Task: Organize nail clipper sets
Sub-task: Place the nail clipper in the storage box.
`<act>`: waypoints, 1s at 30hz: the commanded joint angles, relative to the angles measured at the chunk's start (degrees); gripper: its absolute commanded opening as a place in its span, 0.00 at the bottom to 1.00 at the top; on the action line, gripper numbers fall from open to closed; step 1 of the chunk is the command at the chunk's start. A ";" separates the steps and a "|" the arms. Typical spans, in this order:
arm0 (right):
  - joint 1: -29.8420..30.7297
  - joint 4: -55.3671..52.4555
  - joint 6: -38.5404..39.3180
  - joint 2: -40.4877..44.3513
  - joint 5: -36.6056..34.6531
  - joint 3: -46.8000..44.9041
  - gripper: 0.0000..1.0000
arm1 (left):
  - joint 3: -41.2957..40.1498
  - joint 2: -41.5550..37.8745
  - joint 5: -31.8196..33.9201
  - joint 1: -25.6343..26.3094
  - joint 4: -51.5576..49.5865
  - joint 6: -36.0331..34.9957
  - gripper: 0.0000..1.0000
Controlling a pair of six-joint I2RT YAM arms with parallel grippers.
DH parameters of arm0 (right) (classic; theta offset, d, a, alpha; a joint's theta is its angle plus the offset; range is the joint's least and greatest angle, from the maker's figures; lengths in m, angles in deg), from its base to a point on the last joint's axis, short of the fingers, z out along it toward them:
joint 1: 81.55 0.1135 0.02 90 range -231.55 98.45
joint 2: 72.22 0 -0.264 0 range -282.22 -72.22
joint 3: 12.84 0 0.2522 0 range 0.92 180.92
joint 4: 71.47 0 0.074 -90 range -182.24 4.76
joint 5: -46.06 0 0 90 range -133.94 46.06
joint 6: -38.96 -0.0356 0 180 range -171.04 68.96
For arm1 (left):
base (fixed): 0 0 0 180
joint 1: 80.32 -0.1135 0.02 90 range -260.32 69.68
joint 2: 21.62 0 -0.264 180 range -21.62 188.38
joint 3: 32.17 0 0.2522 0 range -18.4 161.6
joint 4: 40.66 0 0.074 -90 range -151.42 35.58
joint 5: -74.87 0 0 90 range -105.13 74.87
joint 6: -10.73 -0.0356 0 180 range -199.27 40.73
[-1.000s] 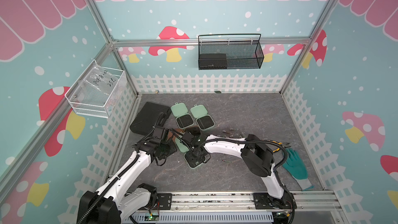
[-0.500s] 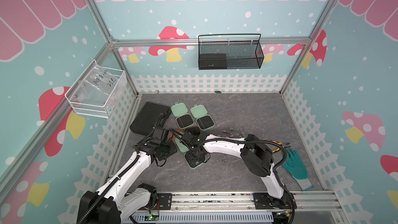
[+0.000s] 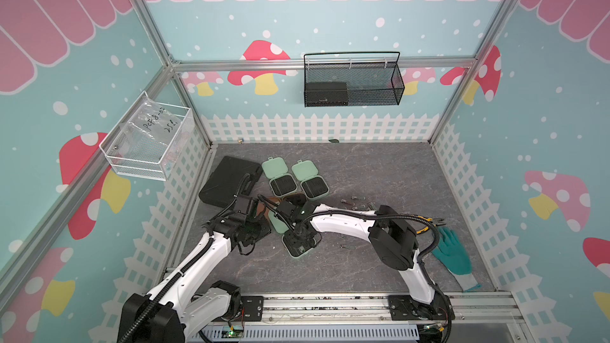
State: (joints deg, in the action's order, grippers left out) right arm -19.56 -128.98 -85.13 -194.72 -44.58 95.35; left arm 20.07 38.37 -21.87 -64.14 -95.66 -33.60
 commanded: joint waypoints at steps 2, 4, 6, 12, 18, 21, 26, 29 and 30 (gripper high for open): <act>0.62 -0.84 0.51 1.76 -0.50 1.81 0.32 | -0.50 0.04 -0.28 -0.36 0.52 0.36 0.38; 0.50 -0.81 0.51 1.50 -0.40 1.57 0.27 | -0.52 0.26 -0.22 -0.35 0.54 0.38 0.37; 0.51 -0.74 0.42 0.98 -0.17 1.14 0.20 | -0.50 0.48 -0.41 -0.36 0.62 0.38 0.35; 0.41 0.38 0.25 -0.39 0.92 -0.94 0.09 | -0.76 1.31 -1.26 -0.36 1.50 0.63 0.27; 0.41 3.14 -0.48 -1.34 3.09 -4.10 0.06 | -1.59 2.49 -3.85 -0.23 3.49 1.01 0.19; 0.41 4.06 -1.15 -1.59 3.28 -5.95 0.05 | -2.37 3.49 -5.94 -0.16 5.07 1.33 0.11; -0.23 3.98 -1.41 2.33 0.43 -6.13 0.04 | -3.57 5.68 -9.15 1.32 8.57 2.34 0.00; -1.46 3.96 -0.86 7.43 -2.43 -5.93 0.04 | -3.76 7.09 -9.92 3.18 10.64 3.32 0.00; -1.91 4.00 -0.60 9.08 -3.29 -5.97 0.04 | -3.62 7.48 -10.00 3.80 11.17 3.69 0.00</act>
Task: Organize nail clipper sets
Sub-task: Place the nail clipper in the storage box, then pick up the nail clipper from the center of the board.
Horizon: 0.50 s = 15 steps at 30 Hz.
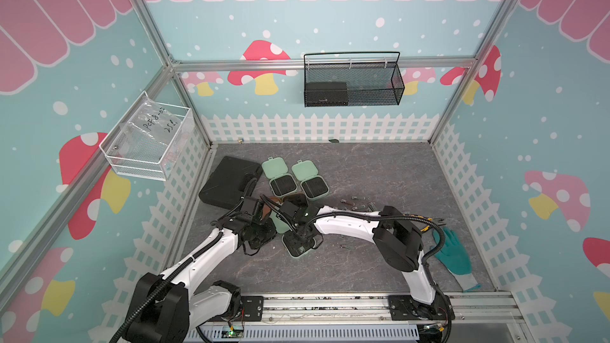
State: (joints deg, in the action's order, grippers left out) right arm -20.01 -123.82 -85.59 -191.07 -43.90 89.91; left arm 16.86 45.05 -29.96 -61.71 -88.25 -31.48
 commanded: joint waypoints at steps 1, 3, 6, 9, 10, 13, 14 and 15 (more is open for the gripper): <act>-1.91 -1.14 0.22 7.18 -4.85 -0.63 0.04 | -0.37 1.29 -2.02 1.99 4.45 2.07 0.00; -2.82 -1.13 0.92 9.58 -6.02 -0.99 0.05 | -0.32 2.13 -2.15 2.95 5.90 3.03 0.00; -4.16 -0.55 1.89 13.71 -6.02 -2.79 0.05 | -0.08 3.66 -1.85 4.01 6.93 4.04 0.00; -6.08 0.75 2.06 16.22 -5.37 -5.84 0.08 | -0.23 6.02 -1.86 4.37 6.84 4.84 0.00; -6.78 1.31 1.98 17.10 -5.17 -7.24 0.10 | -0.42 6.87 -1.95 4.55 6.99 5.09 0.00; -8.59 2.76 1.76 19.78 -4.70 -10.67 0.16 | -0.37 9.16 -1.82 6.10 7.35 5.60 0.00; -9.15 3.21 1.76 20.73 -4.52 -11.91 0.18 | -0.35 9.87 -1.70 6.55 7.66 5.84 0.00; -9.55 3.63 1.77 21.45 -4.35 -12.98 0.19 | -0.37 10.41 -1.48 6.77 7.88 6.06 0.00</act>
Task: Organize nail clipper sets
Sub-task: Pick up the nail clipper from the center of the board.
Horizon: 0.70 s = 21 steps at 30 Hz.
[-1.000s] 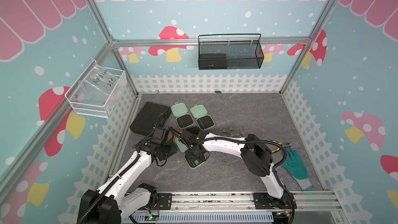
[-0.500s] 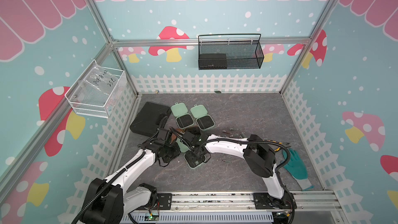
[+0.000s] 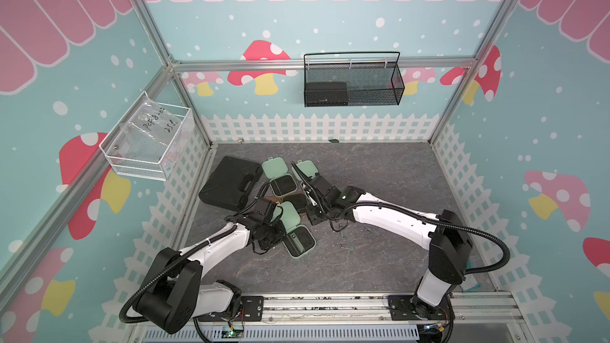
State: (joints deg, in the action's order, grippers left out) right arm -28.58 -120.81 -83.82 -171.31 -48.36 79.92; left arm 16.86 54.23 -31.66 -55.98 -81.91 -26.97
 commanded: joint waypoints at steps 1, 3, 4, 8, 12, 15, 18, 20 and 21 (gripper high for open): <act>-1.43 0.89 -0.07 2.44 0.20 -3.97 0.20 | -0.37 1.80 0.63 1.30 1.73 1.83 0.00; -2.27 1.29 -0.36 3.92 0.12 -6.32 0.22 | -0.37 2.69 1.19 1.58 1.74 2.24 0.00; -2.62 1.45 -0.56 4.52 0.13 -7.32 0.23 | -0.45 2.97 1.40 1.68 1.56 2.37 0.00; -4.48 1.40 -1.77 6.41 0.30 -12.16 0.27 | -0.37 3.51 2.48 2.27 0.19 2.55 0.00; -6.49 1.43 -2.93 8.21 0.30 -17.52 0.32 | -0.35 3.51 3.20 2.69 -0.81 2.59 0.00; -8.63 0.96 -1.74 10.37 -1.02 -21.19 0.33 | -0.41 3.69 3.46 2.82 -0.81 2.86 0.00; -11.84 -0.85 2.84 12.36 -1.78 -23.95 0.33 | -0.28 3.77 3.59 3.00 -0.82 2.90 0.00; -13.88 -2.93 6.56 13.51 -3.18 -25.25 0.36 | -0.19 3.77 3.45 3.08 -0.82 2.83 0.00; -15.07 -3.95 8.33 13.79 -3.60 -25.67 0.37 | -0.19 3.77 3.52 3.08 -0.81 2.81 0.00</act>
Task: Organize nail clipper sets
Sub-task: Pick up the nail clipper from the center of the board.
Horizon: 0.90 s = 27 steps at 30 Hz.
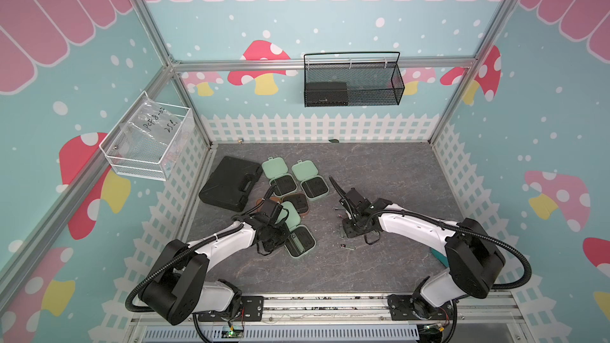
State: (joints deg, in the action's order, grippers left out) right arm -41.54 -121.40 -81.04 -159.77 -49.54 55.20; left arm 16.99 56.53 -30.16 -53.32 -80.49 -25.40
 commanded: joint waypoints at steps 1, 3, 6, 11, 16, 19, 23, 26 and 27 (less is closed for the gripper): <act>-3.00 -4.15 7.00 2.32 -2.55 -1.21 0.38 | -0.28 1.48 2.02 0.46 -2.24 1.24 0.00; -5.14 -3.22 8.69 2.45 0.60 -1.48 0.40 | -0.32 1.48 2.02 0.51 -2.24 1.15 0.00; -5.25 -2.02 10.53 0.96 5.25 -0.91 0.40 | -0.40 1.48 2.15 0.51 -2.24 1.24 0.00; -1.70 0.20 14.65 2.85 13.42 -1.86 0.46 | -0.41 1.21 2.57 0.51 -2.24 1.50 0.00; 2.29 -0.12 16.72 1.32 17.46 -0.97 0.50 | 0.19 2.23 2.16 0.51 -2.23 1.24 0.00; 4.24 -2.21 16.16 -1.72 14.40 0.32 0.52 | 0.11 2.45 2.29 0.52 -2.16 1.24 0.00; 6.60 -5.03 15.42 -5.17 9.74 2.08 0.55 | 0.19 2.29 2.15 0.59 -1.81 1.50 0.00; 7.19 -6.83 14.93 -6.56 5.95 2.96 0.56 | 0.29 2.27 2.15 0.59 -1.80 1.50 0.00; 7.19 -7.31 14.88 -7.04 5.12 3.19 0.56 | 0.29 2.31 2.11 0.59 -1.75 1.50 0.00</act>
State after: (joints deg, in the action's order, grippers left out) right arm -34.61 -125.09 -66.31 -165.60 -39.91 56.51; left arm 17.54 57.14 -29.89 -53.19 -80.90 -24.99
